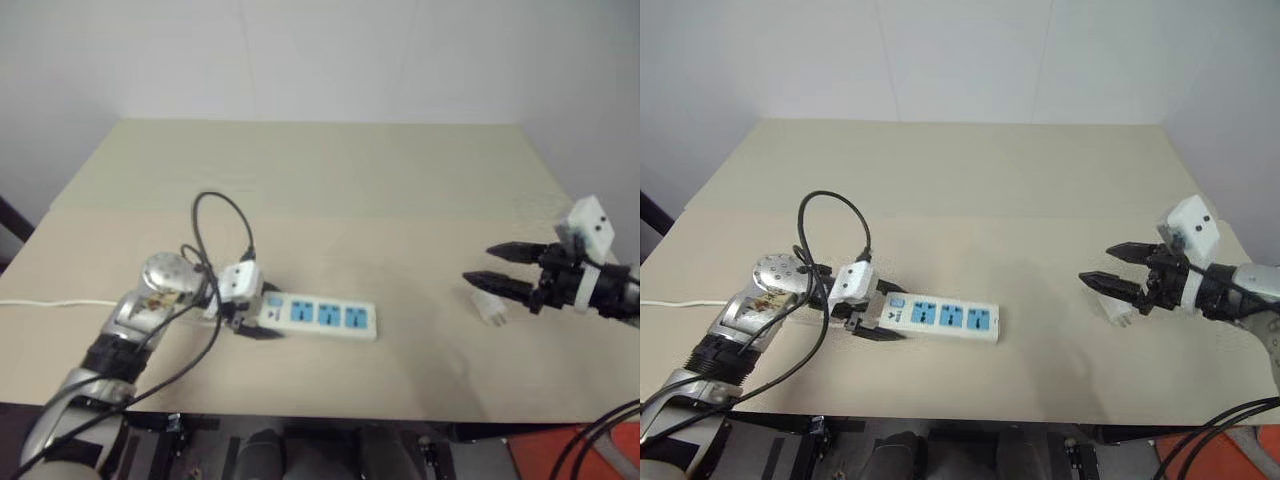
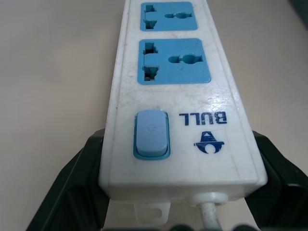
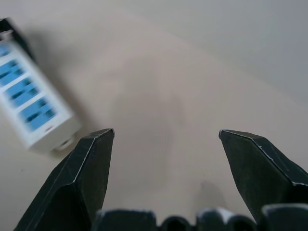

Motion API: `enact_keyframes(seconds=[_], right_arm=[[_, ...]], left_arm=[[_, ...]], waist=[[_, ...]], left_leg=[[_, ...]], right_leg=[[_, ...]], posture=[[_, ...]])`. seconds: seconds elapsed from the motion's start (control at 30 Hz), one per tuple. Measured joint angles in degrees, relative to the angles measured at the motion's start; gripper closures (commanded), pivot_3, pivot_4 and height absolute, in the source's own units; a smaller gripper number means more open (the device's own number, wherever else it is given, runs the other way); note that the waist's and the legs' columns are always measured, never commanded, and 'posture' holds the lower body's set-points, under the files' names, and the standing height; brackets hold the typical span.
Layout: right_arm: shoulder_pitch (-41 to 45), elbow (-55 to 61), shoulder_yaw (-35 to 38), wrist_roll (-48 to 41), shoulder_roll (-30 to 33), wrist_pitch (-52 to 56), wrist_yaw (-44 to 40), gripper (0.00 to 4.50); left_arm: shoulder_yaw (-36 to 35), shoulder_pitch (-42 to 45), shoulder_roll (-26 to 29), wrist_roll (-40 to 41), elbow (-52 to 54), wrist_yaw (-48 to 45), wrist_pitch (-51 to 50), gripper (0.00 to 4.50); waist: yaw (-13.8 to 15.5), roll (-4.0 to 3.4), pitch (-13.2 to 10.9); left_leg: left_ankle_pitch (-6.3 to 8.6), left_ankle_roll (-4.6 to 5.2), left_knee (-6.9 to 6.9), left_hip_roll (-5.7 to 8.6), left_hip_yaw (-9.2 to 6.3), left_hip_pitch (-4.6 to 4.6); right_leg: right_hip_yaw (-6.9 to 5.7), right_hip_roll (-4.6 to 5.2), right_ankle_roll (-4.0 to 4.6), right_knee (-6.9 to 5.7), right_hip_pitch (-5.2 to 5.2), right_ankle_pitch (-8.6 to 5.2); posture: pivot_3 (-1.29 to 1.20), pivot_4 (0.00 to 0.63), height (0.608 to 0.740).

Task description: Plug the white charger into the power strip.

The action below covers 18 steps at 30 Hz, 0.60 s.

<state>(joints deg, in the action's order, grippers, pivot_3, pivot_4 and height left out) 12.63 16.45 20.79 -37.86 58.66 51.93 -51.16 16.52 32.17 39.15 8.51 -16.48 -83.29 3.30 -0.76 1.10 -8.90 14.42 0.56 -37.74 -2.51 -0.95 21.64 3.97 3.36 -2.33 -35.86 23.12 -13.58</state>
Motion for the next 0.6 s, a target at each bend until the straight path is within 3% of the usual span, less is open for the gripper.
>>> enact_keyframes(seconds=[0.17,0.33,0.6], right_arm=[[8.69,-2.8,-3.23,-1.74,1.34,14.18,5.72,0.34],[28.93,-14.24,-12.36,2.07,0.4,35.33,15.97,0.34],[39.44,-29.92,-27.22,5.62,-0.03,40.1,21.77,0.34]], left_arm=[[0.09,1.76,-3.56,-1.49,-4.76,1.04,2.9,1.19],[0.19,1.8,-6.97,-1.95,-6.68,3.73,2.86,1.19],[-0.06,0.33,-8.43,-1.54,-6.31,5.25,1.61,1.19]], waist=[[0.0,-0.01,0.0],[-0.08,-0.05,0.01],[0.16,-0.09,0.03]], left_leg=[[0.0,0.0,-0.05,0.01,-0.01,0.1],[0.0,0.01,-0.03,-0.01,-0.03,0.21],[0.04,0.08,-0.07,0.01,0.03,0.76]], right_leg=[[0.0,0.02,-0.03,0.01,0.03,0.02],[-0.01,0.01,0.01,-0.01,0.2,0.02],[-0.01,0.07,-0.01,-0.02,0.71,0.04]], posture=[[0.0,0.15,0.74],[0.0,0.15,0.74],[0.0,0.15,0.74]])
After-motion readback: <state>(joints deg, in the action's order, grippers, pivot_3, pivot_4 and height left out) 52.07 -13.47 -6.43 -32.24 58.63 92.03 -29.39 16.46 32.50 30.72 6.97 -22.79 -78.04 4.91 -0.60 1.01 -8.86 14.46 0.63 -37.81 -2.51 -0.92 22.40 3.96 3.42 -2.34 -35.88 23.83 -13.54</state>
